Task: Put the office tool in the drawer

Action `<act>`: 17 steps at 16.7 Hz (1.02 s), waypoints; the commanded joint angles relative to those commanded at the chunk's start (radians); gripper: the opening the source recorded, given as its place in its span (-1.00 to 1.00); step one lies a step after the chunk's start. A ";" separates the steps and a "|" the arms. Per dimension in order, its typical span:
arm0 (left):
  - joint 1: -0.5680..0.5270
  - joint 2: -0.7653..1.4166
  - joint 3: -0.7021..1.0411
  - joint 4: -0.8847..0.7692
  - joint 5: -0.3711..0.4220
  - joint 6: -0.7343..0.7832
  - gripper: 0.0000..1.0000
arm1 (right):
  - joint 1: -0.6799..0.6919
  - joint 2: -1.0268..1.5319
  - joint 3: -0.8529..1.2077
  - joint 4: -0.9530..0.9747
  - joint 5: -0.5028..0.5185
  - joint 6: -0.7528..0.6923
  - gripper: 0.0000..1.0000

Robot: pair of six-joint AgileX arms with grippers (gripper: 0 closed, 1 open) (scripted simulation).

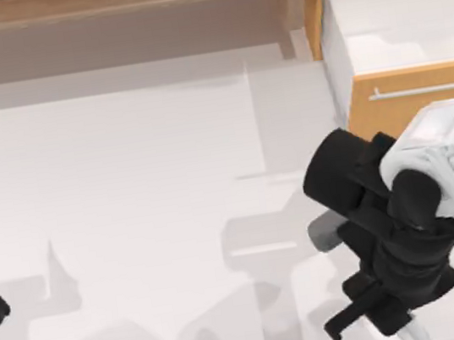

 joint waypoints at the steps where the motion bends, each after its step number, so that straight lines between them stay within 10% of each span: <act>1: 0.000 0.000 0.000 0.000 0.000 0.000 1.00 | 0.000 -0.005 0.005 -0.006 0.000 -0.001 -1.00; 17: 0.000 0.000 0.000 0.000 0.000 0.000 1.00 | -0.349 0.056 0.582 -0.058 0.016 -0.189 -1.00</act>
